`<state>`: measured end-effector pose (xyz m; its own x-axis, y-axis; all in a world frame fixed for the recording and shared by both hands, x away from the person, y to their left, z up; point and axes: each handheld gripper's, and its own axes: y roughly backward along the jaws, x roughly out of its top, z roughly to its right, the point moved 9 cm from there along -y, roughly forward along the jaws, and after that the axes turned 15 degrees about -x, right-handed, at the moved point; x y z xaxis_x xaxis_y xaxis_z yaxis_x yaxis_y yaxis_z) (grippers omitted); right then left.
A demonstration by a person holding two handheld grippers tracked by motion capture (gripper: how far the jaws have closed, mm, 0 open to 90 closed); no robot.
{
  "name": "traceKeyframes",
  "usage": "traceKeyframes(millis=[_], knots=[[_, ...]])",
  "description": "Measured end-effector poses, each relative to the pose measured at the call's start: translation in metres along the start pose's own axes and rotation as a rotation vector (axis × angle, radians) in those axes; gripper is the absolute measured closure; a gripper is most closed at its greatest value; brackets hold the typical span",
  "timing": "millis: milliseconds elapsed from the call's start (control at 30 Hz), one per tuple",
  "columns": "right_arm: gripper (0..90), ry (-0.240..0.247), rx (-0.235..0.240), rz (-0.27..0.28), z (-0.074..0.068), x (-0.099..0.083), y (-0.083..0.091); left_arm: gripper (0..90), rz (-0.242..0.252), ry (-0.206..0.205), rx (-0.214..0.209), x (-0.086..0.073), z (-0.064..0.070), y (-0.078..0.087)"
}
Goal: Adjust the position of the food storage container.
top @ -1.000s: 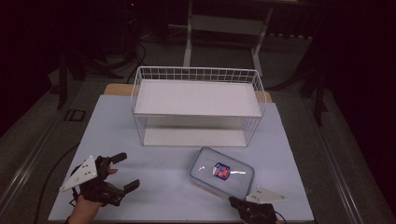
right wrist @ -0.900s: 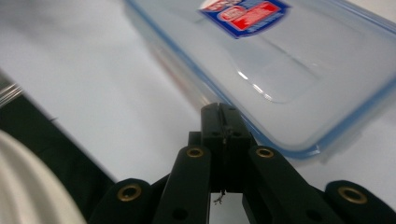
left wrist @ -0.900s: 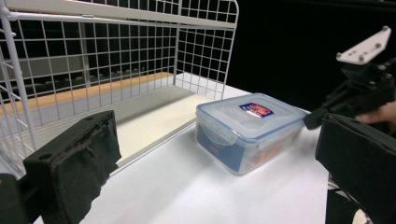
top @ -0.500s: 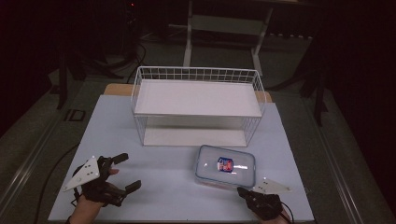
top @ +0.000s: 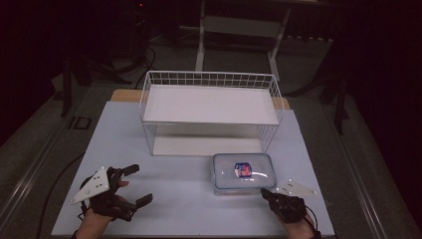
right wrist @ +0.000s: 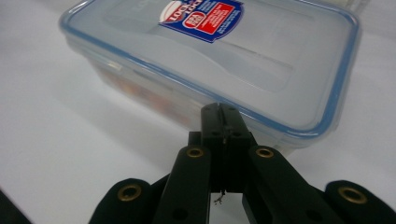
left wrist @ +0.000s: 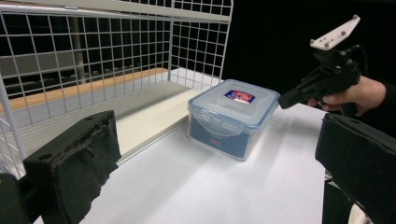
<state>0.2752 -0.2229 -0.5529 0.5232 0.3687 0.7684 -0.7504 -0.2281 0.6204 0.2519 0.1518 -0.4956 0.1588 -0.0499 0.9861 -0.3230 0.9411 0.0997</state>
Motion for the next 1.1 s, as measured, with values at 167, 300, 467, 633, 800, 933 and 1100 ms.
traceKeyframes(millis=[167, 300, 467, 633, 800, 933, 1100], knots=[[89.9, -0.017, -0.013, 0.035, 0.010, 0.011, 0.004, 0.0, 0.002, 0.002, 0.006, 0.000, -0.001, 0.001], [89.9, -0.033, -0.107, 0.055, 0.040, 0.020, 0.001, 0.0, 0.000, 0.001, 0.008, 0.000, -0.002, 0.001], [89.9, -0.034, -0.177, 0.010, 0.067, 0.016, -0.023, 0.0, 0.001, 0.003, 0.009, 0.000, -0.002, 0.001], [89.9, -0.053, -0.161, -0.029, 0.069, 0.011, -0.042, 0.0, 0.001, 0.003, 0.012, 0.000, -0.003, 0.001], [90.0, -0.071, -0.152, -0.029, 0.069, 0.012, -0.043, 0.0, -0.001, 0.008, 0.009, -0.001, -0.003, 0.000], [90.0, -0.070, -0.122, -0.029, 0.060, 0.014, -0.044, 0.0, -0.007, 0.006, 0.007, -0.002, -0.003, -0.002], [90.0, -0.059, -0.093, -0.028, 0.047, 0.020, -0.049, 0.0, -0.007, 0.009, 0.007, -0.002, -0.003, -0.002]])
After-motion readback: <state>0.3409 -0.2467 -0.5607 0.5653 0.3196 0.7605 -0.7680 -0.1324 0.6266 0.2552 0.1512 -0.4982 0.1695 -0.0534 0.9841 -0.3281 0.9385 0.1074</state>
